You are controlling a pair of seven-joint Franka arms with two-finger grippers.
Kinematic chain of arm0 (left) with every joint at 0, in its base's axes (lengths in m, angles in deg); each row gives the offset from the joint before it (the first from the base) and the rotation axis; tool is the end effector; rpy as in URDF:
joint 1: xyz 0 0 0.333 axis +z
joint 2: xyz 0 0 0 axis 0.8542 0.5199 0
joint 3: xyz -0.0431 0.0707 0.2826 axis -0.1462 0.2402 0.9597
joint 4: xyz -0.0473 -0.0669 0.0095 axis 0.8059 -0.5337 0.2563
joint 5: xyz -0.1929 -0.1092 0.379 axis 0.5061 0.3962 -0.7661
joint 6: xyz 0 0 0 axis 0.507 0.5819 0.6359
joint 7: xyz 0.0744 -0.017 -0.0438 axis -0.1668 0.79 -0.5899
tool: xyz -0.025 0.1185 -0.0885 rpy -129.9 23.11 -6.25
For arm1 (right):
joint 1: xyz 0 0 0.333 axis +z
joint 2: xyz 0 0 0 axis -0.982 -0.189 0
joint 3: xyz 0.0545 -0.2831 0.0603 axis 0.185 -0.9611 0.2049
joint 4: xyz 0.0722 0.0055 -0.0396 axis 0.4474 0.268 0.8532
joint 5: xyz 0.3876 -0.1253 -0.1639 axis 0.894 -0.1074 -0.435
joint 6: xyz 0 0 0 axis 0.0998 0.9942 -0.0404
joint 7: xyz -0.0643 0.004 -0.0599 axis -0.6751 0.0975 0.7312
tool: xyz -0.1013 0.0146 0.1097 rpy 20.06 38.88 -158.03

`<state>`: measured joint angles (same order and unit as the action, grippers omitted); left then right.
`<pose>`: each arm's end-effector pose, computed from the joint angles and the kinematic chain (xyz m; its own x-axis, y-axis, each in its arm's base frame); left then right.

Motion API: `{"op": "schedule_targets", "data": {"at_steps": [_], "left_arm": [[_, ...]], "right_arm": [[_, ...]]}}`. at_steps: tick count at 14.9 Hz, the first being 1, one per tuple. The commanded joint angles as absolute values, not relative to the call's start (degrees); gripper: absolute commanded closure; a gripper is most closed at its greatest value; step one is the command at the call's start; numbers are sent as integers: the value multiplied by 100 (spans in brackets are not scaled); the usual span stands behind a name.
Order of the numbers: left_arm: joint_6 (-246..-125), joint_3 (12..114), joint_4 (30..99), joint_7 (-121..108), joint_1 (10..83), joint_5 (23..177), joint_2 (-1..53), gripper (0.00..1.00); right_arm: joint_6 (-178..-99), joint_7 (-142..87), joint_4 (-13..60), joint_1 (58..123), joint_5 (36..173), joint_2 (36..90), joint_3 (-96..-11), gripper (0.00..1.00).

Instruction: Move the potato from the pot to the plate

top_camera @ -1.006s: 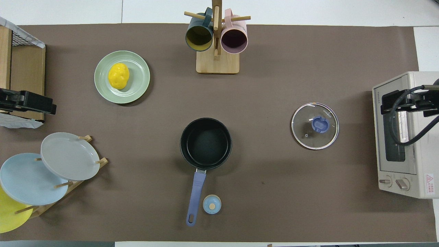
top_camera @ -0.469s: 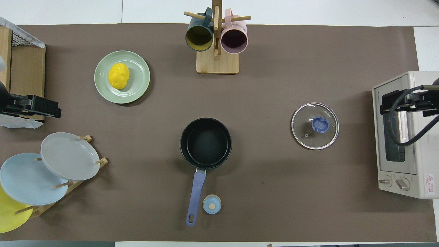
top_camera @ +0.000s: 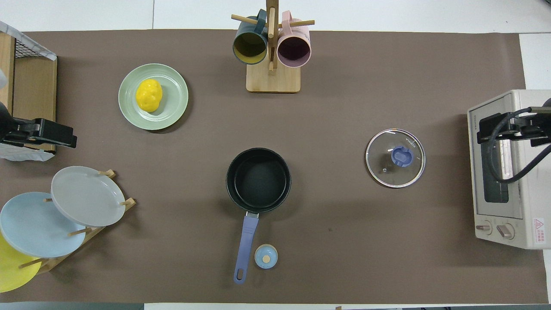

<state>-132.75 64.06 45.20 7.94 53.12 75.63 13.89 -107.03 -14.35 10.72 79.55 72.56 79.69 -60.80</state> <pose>0.5755 -0.0755 0.5819 0.9936 -0.1092 -0.0274 -0.1089 -0.9940 0.0116 0.5842 -0.0007 0.5661 0.9947 -0.0888 -0.0511 -0.0874 -0.9958 0.0289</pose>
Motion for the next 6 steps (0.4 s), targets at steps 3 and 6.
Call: {"op": "schedule_targets", "data": {"at_steps": [3,6], "left_arm": [[-13210,6310,4494,728,5463,7654,1396,0],[-13228,6318,4512,737,5463,7654,1370,0]], "right_arm": [[-10728,-1429,1104,7928,7332,7985,-6057,0],[-10745,-1429,1104,7937,7332,7985,-6057,0]]}}
